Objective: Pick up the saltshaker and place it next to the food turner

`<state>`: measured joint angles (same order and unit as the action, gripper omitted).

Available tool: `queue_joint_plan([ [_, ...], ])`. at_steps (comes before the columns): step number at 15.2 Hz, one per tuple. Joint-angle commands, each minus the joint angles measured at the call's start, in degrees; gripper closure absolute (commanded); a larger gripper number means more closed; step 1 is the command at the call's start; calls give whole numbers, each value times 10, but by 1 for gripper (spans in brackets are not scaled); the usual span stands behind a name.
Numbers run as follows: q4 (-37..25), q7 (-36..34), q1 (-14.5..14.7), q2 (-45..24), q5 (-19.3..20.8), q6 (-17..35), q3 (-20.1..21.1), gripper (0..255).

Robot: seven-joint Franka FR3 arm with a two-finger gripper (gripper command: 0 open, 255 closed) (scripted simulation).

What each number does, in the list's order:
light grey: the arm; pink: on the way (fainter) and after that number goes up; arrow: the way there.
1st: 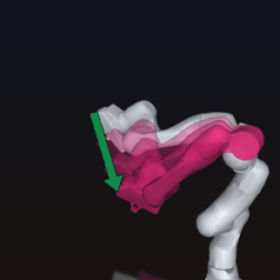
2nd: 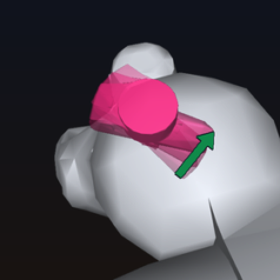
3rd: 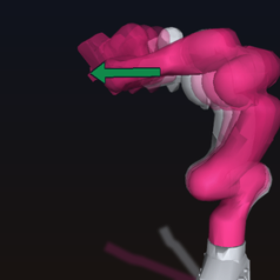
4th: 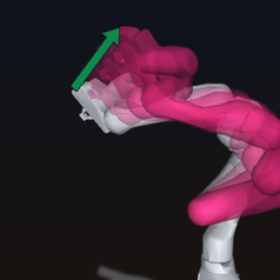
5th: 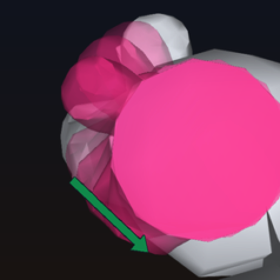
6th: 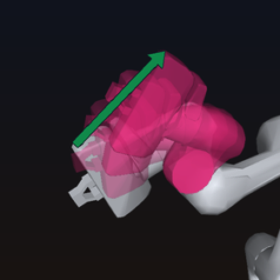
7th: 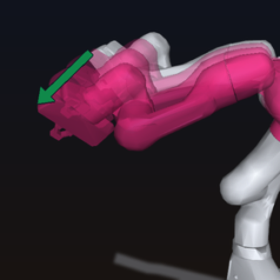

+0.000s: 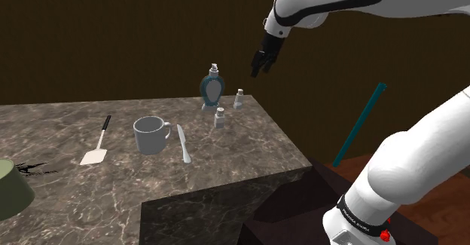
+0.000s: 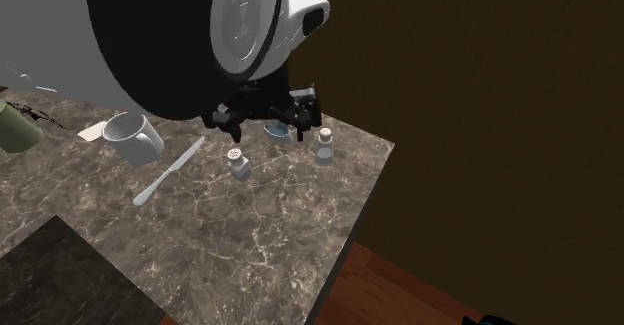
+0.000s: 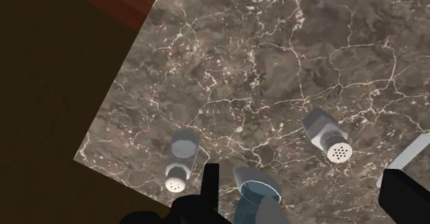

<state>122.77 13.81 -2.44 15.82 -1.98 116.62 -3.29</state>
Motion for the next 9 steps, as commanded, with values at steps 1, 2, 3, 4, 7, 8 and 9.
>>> queue_joint_plan([
  [1, -21, 13, -2, -43, -3, 18, -7, 0],
  [2, -34, 19, -4, -64, -6, 24, -11, 0],
  [3, -47, 25, -5, -85, -8, 30, -14, 0],
  [4, -61, 32, -6, -107, -11, 35, -17, 0],
  [7, -108, 51, -12, -172, -21, 47, -24, 0],
  [8, -125, 57, -14, -194, -25, 50, -26, 0],
  [9, -143, 63, -17, -216, -28, 52, -28, 0],
])
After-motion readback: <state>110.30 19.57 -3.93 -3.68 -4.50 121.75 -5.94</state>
